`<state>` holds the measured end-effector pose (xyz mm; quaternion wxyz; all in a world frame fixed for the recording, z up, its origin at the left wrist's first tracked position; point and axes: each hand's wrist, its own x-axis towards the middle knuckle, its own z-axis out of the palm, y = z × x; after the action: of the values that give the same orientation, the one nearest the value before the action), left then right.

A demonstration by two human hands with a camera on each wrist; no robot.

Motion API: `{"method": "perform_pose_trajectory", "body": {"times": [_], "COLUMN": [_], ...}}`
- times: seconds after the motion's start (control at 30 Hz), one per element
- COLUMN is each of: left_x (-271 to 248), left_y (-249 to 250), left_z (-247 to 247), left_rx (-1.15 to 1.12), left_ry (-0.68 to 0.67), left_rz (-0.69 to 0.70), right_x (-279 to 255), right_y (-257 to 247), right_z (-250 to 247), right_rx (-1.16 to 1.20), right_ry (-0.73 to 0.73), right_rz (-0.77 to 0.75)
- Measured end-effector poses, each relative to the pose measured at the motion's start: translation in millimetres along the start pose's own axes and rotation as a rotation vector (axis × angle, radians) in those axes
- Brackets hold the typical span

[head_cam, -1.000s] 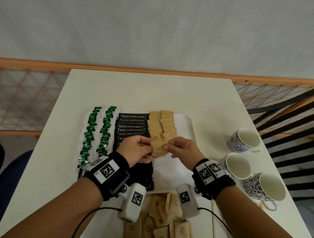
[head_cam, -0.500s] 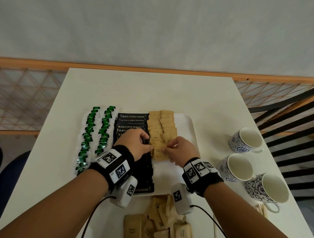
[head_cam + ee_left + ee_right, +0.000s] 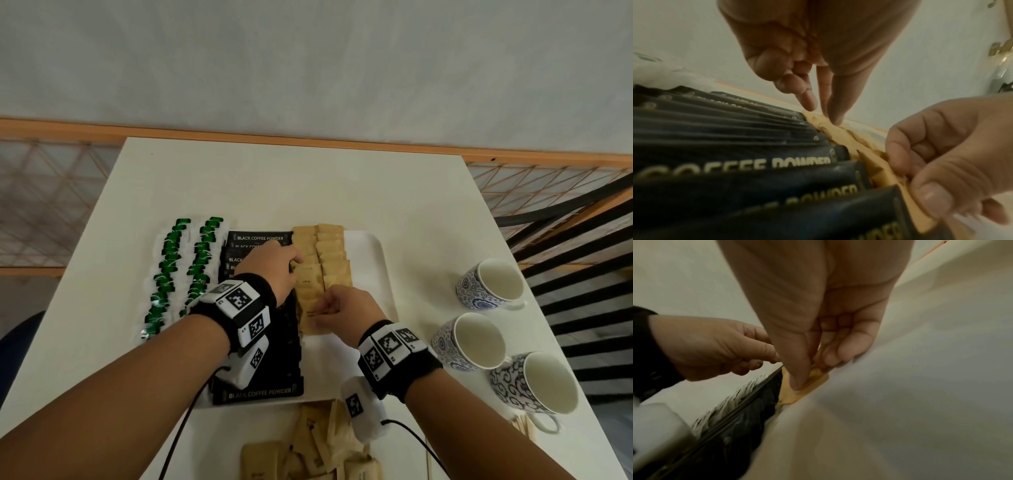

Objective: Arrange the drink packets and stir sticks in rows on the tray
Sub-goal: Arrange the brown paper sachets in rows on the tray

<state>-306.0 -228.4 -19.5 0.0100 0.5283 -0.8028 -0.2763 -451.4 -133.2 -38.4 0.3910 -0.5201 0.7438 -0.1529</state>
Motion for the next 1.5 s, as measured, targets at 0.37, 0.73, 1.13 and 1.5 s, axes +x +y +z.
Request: {"method": "perform_pose_trajectory", "body": {"times": [0.37,0.73,1.13,1.5], "left_x": [8.9,14.8,15.2,9.7], "left_y": [-1.0,-1.7,-2.4,-4.6], "left_z": [7.1,1.8,2.2,-20.7], "left_rx": [0.034,-0.067,-0.061,-0.317], "left_ry": [-0.003,-0.023,0.001,0.149], "left_rz": [0.007,-0.013,-0.017,-0.069], "right_x": [1.8,2.9,3.0,2.2], "right_y": [-1.6,-1.4,-2.8,-16.5], "right_z": [0.4,0.6,1.9,-3.5], "right_rx": [0.003,-0.007,-0.061,-0.205], "right_ry": [0.014,0.013,0.013,-0.012], "right_rz": [0.002,0.009,0.001,-0.045]}}
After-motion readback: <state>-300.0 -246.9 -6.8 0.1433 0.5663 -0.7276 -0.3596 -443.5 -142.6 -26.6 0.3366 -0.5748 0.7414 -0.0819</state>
